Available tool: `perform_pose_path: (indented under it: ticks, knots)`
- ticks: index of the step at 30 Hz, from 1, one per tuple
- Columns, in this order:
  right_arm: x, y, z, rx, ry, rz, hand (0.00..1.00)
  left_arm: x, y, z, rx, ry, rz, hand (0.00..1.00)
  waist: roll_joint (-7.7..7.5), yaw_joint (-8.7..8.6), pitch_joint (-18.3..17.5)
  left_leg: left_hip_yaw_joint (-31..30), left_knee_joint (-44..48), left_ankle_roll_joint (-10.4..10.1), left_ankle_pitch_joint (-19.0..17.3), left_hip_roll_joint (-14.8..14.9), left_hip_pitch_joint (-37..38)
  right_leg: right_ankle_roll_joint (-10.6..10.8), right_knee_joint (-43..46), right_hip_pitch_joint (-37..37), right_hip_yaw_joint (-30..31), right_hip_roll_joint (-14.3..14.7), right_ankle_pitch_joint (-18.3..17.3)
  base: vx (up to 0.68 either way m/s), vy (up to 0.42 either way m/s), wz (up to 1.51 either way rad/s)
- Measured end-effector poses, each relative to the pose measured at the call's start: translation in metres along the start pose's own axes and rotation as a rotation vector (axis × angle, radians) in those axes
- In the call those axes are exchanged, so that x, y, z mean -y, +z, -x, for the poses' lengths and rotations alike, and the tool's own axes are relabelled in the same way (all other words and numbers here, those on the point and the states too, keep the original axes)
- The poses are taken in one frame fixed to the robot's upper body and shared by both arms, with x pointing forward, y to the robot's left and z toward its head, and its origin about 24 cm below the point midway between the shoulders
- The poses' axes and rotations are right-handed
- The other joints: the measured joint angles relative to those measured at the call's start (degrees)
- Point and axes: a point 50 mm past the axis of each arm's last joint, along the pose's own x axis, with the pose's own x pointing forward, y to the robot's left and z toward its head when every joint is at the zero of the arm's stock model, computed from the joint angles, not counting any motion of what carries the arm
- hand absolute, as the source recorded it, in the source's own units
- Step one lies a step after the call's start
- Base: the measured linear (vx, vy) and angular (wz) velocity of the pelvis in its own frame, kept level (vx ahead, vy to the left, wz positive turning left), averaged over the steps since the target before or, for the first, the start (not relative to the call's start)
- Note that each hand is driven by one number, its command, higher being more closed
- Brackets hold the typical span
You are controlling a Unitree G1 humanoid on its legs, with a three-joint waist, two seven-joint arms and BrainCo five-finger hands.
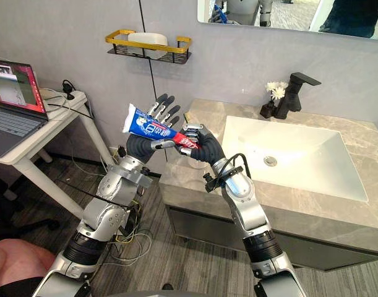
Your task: Organize washtable
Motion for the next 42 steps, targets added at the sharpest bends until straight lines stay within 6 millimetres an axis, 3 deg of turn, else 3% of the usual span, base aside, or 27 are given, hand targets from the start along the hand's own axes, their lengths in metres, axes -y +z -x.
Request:
perform_pose_path:
  ticks: [5, 6, 31, 32, 38, 42]
  knots:
    - [-0.003, -0.003, 0.002, -0.006, -0.006, -0.022, 1.0, 0.001, 0.0, -0.001, 0.009, 0.005, 0.013, 0.0, -0.03, 0.01, 0.14, 0.6, -0.03, -0.04, -0.04, 0.31, -0.24, -0.19, 0.06, -0.65, 0.82, 0.28, 0.13, -0.01, 0.001, -0.08]
    - [-0.003, -0.003, 0.002, -0.007, -0.006, -0.024, 1.0, 0.001, 0.001, -0.001, 0.013, 0.007, 0.016, 1.0, -0.03, -0.11, 0.14, 0.62, -0.03, -0.04, -0.04, 0.33, -0.24, -0.2, 0.05, -0.66, 0.85, 0.3, 0.13, 0.0, 0.0, 0.0]
    - [-0.014, -0.011, 0.007, -0.009, -0.029, -0.13, 1.0, 0.012, 0.002, -0.007, 0.068, 0.047, 0.103, 1.0, -0.04, -0.1, 0.14, 2.67, 0.0, -0.13, -0.1, 0.81, -0.29, -0.83, -0.97, -1.23, 2.52, 0.8, 0.79, 0.0, 0.007, -0.03]
    - [-0.014, -0.011, 0.007, -0.008, -0.031, -0.135, 0.0, 0.013, 0.003, -0.007, 0.071, 0.051, 0.104, 1.0, -0.05, -0.1, 0.14, 2.74, 0.0, -0.13, -0.1, 0.84, -0.28, -0.84, -0.98, -1.24, 2.6, 0.83, 0.82, 0.0, 0.013, -0.04]
    - [-0.016, -0.002, 0.005, 0.047, -0.03, -0.213, 0.0, 0.016, 0.014, -0.009, 0.121, 0.046, 0.095, 1.0, -0.05, -0.16, 0.12, 3.27, 0.0, -0.13, -0.1, 1.01, -0.28, -1.04, -1.15, -1.51, 3.29, 1.03, 1.16, 0.0, 0.014, -0.06]
    - [-0.017, -0.001, 0.005, 0.071, -0.033, -0.315, 0.0, 0.017, 0.029, -0.021, 0.171, 0.031, 0.042, 1.0, -0.05, -0.15, 0.12, 3.9, -0.01, -0.13, -0.09, 1.07, -0.26, -1.12, -1.7, -1.57, 3.95, 1.18, 1.71, -0.01, 0.021, -0.08]
